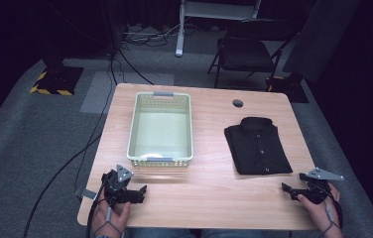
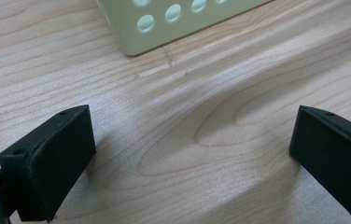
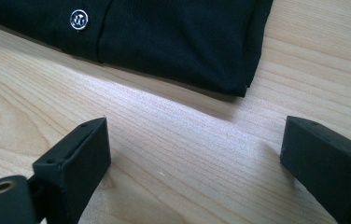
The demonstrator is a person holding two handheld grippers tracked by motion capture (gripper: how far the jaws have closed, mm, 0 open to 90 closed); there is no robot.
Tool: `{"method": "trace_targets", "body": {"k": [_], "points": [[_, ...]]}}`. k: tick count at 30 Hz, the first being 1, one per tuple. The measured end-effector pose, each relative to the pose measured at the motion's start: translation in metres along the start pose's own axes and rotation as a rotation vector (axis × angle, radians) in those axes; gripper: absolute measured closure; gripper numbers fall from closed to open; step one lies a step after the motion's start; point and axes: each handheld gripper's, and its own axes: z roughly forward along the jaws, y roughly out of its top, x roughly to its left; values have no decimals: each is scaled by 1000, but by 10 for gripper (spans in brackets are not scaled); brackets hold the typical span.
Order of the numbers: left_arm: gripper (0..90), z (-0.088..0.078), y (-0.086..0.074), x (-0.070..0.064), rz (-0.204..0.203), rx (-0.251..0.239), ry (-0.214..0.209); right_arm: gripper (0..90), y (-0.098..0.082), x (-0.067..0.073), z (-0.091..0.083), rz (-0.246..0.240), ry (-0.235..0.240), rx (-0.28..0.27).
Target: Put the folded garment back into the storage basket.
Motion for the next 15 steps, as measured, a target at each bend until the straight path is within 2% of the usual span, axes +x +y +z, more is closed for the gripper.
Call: {"method": "trace_targets", "body": {"k": [15], "points": [[3,0,0,0,0,0,0,86,0,1,0,9,-8,0]]}}
